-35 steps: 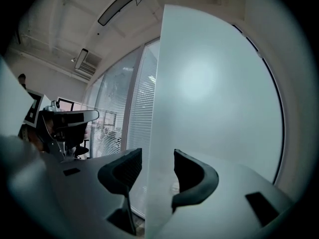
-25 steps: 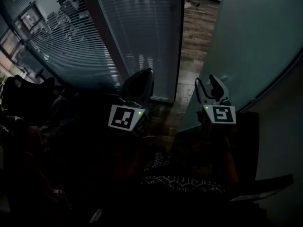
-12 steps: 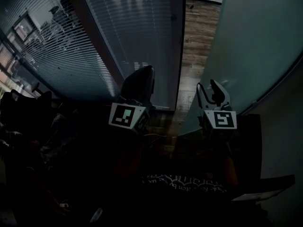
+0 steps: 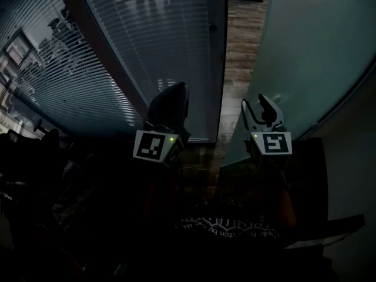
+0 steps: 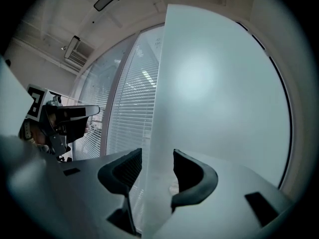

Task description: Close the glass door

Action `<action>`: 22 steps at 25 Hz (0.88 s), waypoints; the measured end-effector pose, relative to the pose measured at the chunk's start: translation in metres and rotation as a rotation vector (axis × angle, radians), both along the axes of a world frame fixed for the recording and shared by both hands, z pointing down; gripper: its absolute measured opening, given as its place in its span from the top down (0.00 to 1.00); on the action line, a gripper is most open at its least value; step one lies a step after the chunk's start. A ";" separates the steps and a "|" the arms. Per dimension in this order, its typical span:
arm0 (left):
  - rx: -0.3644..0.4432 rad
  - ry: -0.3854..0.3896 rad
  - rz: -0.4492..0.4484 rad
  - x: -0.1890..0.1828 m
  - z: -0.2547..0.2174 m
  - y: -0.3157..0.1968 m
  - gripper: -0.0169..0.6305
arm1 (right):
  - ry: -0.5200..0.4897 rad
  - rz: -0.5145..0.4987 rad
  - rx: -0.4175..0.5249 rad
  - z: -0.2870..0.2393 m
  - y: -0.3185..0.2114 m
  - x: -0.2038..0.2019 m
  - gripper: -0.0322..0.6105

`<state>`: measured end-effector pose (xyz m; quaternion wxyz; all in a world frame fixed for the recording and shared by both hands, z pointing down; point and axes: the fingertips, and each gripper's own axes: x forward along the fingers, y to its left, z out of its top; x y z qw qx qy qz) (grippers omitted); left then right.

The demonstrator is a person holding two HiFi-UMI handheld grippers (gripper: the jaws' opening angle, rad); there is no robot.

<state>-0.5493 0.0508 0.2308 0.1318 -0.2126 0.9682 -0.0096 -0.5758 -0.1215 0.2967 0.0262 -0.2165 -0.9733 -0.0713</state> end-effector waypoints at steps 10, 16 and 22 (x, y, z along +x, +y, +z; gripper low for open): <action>0.002 0.011 -0.019 -0.015 0.016 0.015 0.97 | 0.006 0.003 -0.003 0.009 0.007 -0.031 0.65; -0.004 0.000 -0.037 -0.039 0.010 0.022 0.97 | 0.002 -0.014 -0.003 0.006 0.014 -0.059 0.65; -0.012 -0.007 -0.053 -0.061 0.015 0.029 0.97 | 0.003 -0.024 -0.004 0.016 0.020 -0.082 0.65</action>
